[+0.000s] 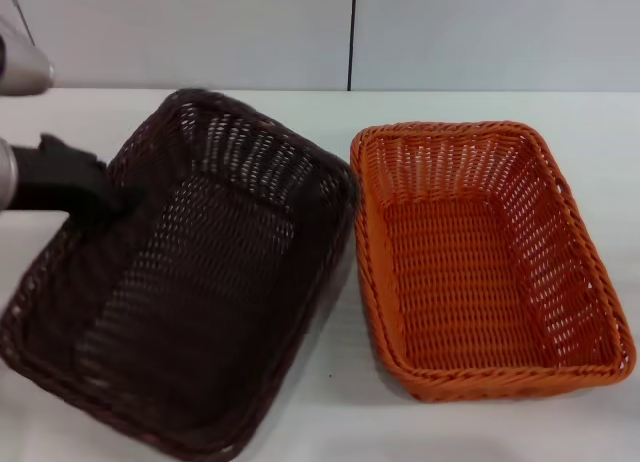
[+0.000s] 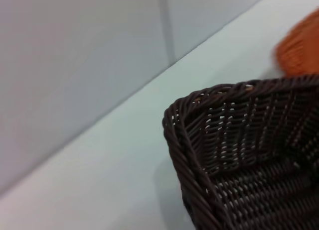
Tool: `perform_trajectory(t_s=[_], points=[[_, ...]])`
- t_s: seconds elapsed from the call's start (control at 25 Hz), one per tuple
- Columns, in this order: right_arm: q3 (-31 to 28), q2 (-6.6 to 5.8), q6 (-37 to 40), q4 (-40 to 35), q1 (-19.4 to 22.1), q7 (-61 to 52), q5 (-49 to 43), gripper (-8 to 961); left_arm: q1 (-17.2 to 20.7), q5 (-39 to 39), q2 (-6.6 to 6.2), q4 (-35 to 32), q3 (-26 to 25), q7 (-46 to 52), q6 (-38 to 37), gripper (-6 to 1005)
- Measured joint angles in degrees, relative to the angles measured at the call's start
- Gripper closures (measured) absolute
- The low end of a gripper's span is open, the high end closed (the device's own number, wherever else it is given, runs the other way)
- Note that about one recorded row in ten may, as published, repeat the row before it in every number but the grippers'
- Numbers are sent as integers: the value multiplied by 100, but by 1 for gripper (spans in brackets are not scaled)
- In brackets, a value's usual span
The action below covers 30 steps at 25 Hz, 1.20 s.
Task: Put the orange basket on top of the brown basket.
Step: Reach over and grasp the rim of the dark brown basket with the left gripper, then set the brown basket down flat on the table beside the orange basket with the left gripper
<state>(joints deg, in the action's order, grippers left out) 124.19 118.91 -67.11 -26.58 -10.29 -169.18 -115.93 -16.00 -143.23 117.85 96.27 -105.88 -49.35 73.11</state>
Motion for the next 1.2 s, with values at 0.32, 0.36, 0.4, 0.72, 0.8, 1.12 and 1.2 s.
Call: perform_trajectory(t_s=[0.32, 0.36, 0.4, 0.72, 0.8, 1.12, 1.2], points=[[14, 17, -153, -108, 135, 0, 0, 182, -799, 477, -21, -365, -1342, -2261, 1527, 752], [13, 17, -160, -116, 144, 0, 1, 182, -910, 487, -23, -431, -1443, -2457, 1665, 755], [13, 19, -169, -118, 155, -1, 0, 182, -982, 486, -29, -488, -1493, -2581, 1749, 757], [18, 26, -207, -140, 186, -1, 0, 183, -1508, 456, -88, -1002, -1528, -3431, 1978, 780], [18, 27, -208, -141, 182, -1, 0, 183, -1787, 391, -50, -1353, -1505, -3600, 1888, 786], [17, 22, -207, -120, 160, -1, -1, 183, -2045, 361, -8, -1973, -1045, -3781, 1153, 793], [17, 18, -207, -120, 160, -1, -1, 183, -2041, 289, 1, -2068, -730, -3547, 739, 790]])
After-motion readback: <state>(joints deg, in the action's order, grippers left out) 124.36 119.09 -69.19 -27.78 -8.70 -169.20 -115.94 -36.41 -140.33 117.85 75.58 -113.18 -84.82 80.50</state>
